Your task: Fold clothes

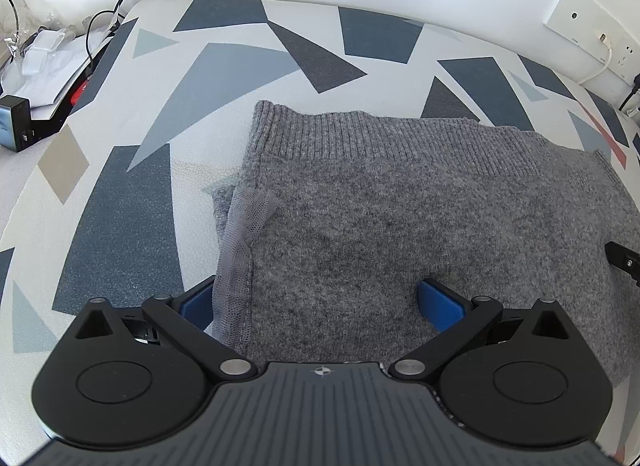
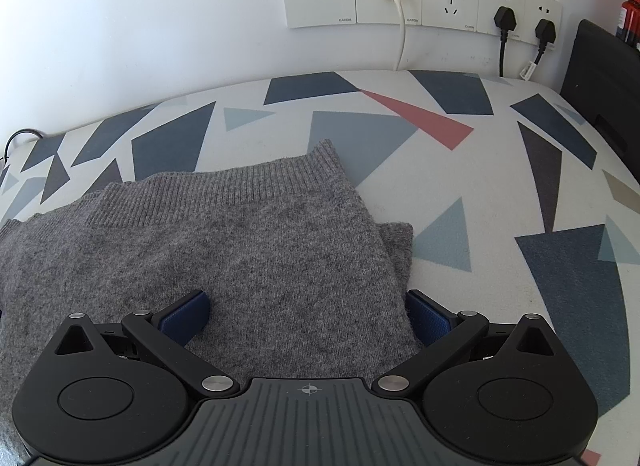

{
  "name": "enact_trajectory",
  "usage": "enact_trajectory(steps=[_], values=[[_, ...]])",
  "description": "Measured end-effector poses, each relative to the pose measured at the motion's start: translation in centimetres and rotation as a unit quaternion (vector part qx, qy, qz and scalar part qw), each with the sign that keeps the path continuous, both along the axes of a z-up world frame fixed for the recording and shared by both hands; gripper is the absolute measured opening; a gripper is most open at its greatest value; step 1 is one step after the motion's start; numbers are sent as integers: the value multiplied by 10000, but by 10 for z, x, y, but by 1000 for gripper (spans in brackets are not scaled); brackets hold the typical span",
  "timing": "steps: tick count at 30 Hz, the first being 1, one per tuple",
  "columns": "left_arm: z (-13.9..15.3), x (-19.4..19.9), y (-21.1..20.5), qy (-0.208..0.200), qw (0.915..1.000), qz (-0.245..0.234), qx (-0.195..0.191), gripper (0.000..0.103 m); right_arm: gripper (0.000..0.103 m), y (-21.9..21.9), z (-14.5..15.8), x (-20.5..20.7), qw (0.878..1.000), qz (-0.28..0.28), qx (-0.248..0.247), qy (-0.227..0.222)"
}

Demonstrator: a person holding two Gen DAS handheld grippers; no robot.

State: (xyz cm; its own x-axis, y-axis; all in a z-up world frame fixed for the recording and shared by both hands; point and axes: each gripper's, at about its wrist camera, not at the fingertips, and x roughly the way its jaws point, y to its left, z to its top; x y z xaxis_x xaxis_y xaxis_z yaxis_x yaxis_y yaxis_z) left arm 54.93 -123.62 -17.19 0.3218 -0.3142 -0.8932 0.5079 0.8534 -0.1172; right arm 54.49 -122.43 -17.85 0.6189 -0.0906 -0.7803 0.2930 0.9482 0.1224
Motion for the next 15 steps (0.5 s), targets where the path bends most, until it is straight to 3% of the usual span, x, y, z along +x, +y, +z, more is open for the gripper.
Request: enact_trajectory(steps=[15], values=[[0,0,0,-6,10000,38,2,103,102,0,0,0,10000,0,0,-9]])
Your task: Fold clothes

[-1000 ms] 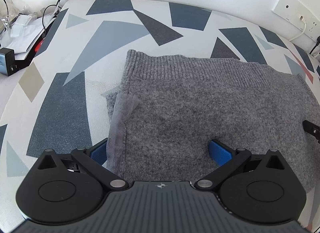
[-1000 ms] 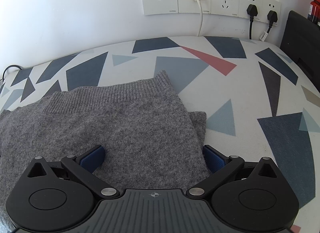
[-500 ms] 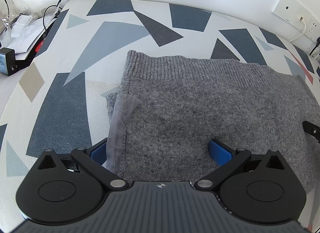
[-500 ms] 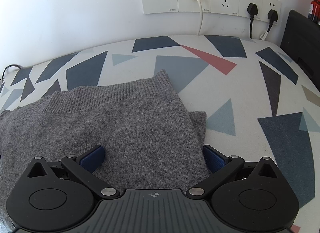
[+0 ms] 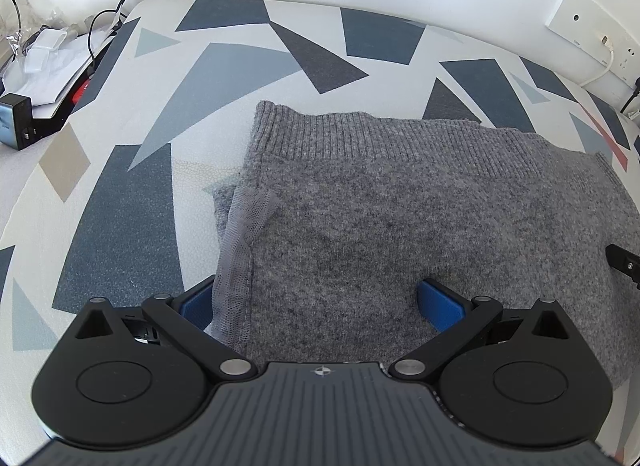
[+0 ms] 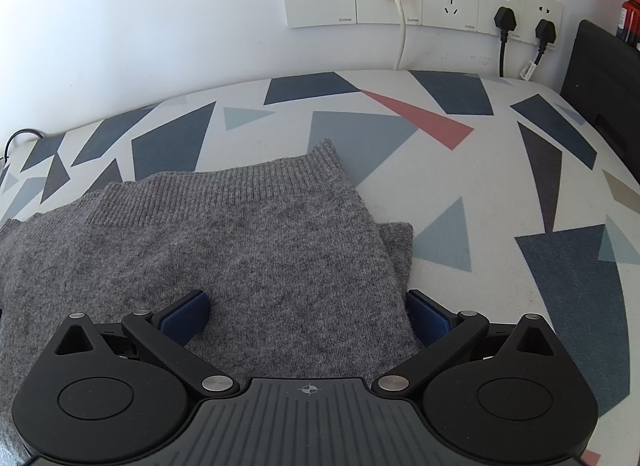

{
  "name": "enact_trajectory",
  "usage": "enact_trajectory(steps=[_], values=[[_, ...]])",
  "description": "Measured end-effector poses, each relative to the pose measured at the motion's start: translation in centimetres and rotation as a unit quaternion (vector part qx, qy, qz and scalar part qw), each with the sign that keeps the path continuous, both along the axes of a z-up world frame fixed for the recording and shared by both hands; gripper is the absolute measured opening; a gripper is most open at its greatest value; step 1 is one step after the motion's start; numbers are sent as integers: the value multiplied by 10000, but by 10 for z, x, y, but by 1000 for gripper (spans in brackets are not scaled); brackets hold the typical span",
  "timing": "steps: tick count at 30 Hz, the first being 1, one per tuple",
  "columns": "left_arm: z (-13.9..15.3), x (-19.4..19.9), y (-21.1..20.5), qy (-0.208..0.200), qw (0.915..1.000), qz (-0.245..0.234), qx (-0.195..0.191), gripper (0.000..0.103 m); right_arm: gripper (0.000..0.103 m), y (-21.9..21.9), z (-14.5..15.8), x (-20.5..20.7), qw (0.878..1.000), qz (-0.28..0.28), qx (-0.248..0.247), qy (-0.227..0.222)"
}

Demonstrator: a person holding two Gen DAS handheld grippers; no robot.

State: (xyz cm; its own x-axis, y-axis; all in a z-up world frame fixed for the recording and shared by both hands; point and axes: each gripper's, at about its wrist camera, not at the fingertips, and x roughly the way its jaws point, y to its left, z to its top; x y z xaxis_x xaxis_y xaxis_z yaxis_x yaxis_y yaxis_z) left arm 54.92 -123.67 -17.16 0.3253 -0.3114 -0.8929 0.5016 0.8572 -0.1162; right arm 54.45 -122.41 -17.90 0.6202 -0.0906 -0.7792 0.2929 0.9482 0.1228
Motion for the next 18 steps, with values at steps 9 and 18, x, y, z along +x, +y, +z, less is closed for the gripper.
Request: enact_trajectory(steps=[9,18], values=[[-1,1,-2,-71,10000,19,-54,103,102,1,0,-1,10000,2,-3,-15],[-1,1,-3,-109,9999,12,-80,103,102,1,0,-1,10000,-5,-1,-17]])
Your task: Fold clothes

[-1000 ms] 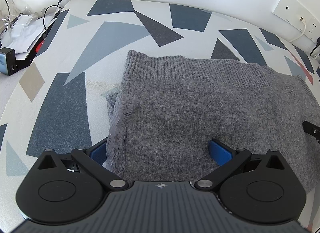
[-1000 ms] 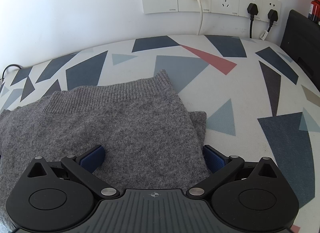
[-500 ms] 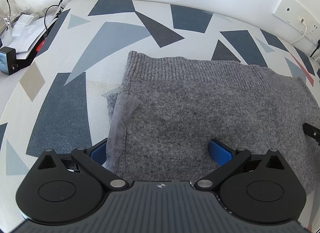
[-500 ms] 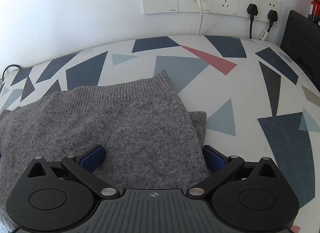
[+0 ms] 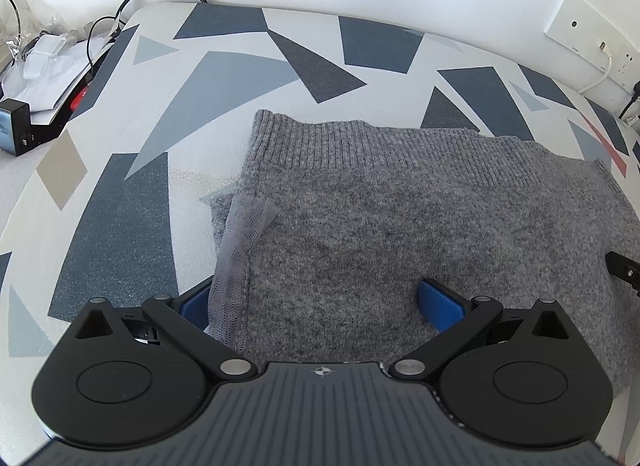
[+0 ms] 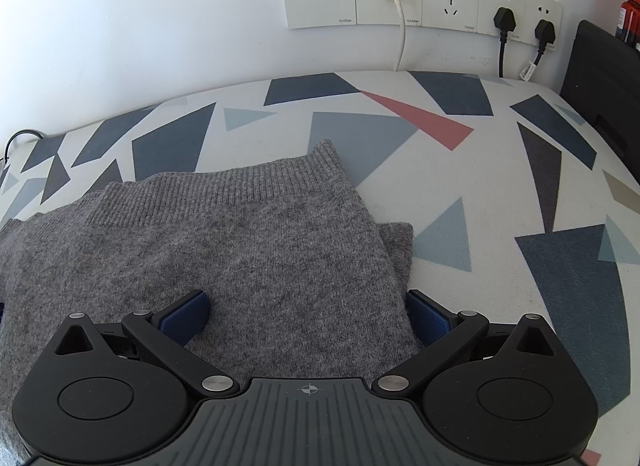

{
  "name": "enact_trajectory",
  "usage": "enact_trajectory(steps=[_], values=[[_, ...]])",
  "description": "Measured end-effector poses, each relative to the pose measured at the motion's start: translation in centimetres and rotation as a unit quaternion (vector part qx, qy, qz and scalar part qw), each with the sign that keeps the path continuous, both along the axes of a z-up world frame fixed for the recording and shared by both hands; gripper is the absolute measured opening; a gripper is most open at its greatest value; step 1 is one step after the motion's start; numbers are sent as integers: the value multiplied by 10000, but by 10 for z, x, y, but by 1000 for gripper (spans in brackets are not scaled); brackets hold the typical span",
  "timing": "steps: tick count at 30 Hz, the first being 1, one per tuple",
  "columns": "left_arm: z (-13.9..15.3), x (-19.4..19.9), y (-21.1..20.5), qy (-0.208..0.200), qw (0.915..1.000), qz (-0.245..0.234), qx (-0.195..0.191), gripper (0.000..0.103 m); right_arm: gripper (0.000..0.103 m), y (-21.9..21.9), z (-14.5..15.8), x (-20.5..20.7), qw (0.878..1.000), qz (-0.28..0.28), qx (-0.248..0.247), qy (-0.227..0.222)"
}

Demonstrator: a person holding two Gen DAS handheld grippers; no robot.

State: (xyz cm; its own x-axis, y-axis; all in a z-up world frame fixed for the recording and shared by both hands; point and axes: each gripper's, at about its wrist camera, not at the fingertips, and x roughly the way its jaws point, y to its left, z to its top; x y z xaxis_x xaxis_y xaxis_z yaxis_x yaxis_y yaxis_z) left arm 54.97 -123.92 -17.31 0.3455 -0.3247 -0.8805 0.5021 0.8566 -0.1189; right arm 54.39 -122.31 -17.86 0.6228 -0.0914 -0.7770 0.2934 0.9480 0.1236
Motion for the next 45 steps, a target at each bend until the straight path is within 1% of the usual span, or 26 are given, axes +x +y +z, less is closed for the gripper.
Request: enact_trajectory(steps=[14,19,26,35,45], values=[[0,-3,0,-67,10000,-4,-52,103,102,-1,1,2,9999,-20,47,116],[1,-2,1,-63,10000,-21,-53,103,102,-3,3,5,9998,62,71,187],[0,-4,4,-120,9998,-87,-101,103,102,-12,5,2,9991,349,174,179],[-1,-6,6,-186,9996,-133,-148,103,102,-19,5,2,9988,367,213,242],[0,0,1,-28,9999,-167,-7,103,102,-7,5,9,9976,582,127,360]])
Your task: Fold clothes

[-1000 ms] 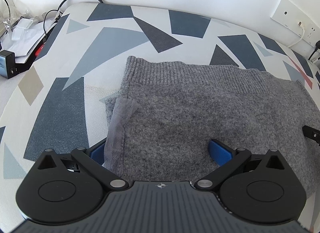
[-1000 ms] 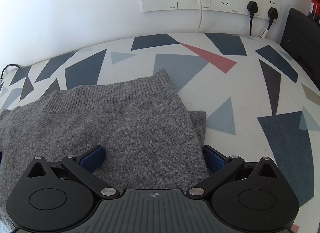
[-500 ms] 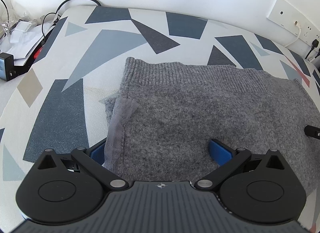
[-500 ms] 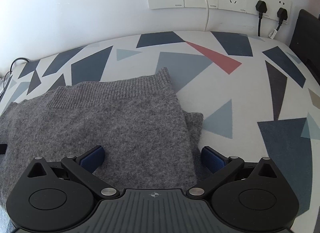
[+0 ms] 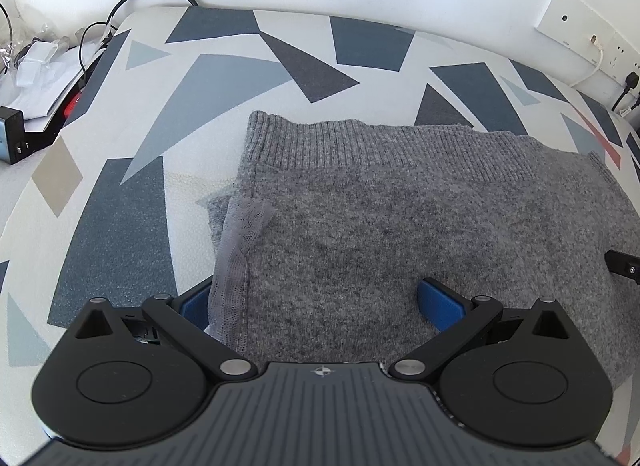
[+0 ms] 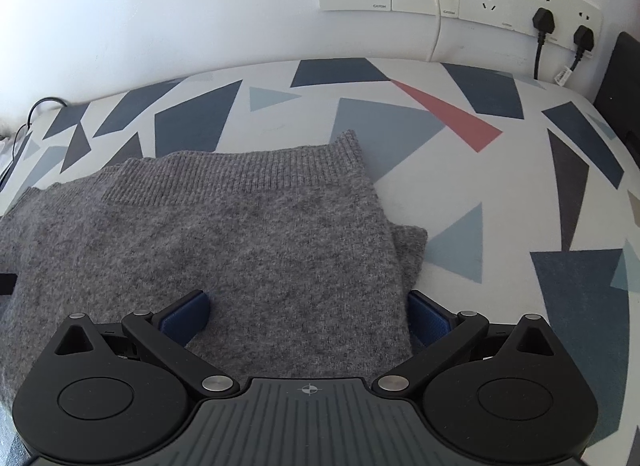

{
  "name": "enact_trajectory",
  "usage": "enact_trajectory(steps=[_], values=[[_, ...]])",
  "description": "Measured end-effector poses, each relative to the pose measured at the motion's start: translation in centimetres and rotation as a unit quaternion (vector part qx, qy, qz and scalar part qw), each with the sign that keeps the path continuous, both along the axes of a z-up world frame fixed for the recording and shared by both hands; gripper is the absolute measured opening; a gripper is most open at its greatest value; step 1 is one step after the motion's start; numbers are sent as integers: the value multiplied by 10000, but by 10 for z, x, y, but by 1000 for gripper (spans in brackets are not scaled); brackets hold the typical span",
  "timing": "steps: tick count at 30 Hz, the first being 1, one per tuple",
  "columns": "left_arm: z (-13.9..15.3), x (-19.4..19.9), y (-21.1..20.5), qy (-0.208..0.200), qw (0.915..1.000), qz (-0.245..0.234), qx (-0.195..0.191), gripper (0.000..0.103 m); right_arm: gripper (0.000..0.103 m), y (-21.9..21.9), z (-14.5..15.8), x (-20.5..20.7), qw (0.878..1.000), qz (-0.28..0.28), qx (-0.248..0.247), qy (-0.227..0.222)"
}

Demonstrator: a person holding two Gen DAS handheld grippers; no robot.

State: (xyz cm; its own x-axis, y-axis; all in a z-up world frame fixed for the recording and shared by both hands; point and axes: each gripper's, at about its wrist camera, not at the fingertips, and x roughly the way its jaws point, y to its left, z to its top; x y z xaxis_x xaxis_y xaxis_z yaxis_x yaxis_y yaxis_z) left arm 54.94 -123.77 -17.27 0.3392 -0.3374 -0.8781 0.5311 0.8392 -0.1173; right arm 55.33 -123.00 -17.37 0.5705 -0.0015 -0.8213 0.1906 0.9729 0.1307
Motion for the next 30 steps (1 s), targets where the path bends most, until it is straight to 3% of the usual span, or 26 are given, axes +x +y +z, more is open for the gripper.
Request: enact_trajectory(steps=[23,26,30], values=[[0,2,2,20,10000,-24,22,102,102,-1,-1,-1,9998,-203,-43,10],[3,0,2,-13,9999,-111,-12,95,100,3,-1,0,9999,-154,-31,3],[8,-4,-1,3,9994,-325,-130,70,84,10,4,0,10000,-11,16,-54]])
